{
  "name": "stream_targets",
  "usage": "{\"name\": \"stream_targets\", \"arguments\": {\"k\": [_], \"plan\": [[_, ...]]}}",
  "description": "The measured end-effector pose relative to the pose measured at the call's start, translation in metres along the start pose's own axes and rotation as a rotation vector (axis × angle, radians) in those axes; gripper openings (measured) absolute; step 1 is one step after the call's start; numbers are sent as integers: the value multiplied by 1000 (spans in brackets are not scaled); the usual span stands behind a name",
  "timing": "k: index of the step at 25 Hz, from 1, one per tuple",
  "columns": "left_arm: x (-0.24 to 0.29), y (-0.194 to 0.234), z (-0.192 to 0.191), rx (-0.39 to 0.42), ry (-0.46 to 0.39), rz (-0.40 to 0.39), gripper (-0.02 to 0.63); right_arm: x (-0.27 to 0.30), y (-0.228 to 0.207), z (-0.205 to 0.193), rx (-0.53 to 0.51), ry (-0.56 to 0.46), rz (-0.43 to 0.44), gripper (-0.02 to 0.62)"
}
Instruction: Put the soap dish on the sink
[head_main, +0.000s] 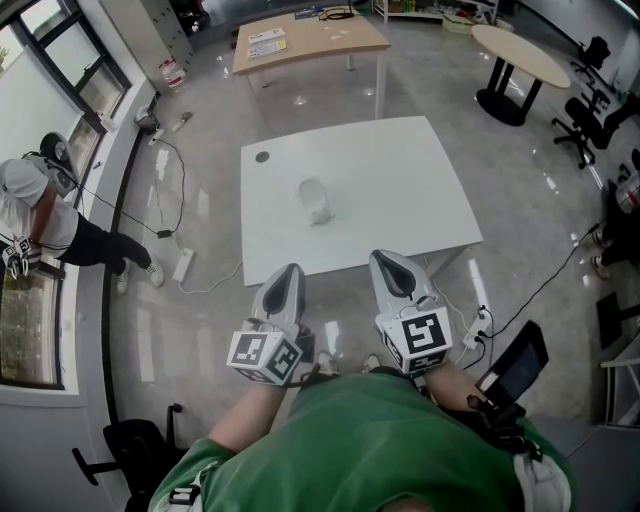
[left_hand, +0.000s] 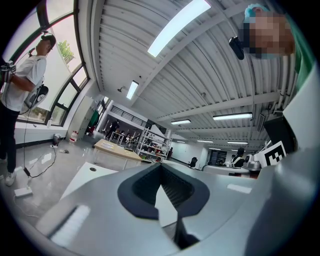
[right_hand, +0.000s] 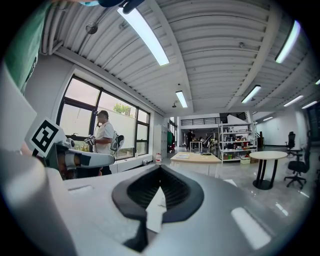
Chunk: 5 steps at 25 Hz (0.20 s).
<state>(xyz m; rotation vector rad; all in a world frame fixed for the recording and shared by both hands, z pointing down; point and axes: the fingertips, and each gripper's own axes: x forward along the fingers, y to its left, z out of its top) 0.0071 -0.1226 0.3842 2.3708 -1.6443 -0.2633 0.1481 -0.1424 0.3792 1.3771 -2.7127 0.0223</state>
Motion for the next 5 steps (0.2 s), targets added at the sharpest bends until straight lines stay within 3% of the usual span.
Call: {"name": "stream_targets", "arguments": {"k": [5], "plan": [[-1, 0, 5, -3, 7, 13, 6, 1, 3, 2, -2, -4, 4, 2]]}}
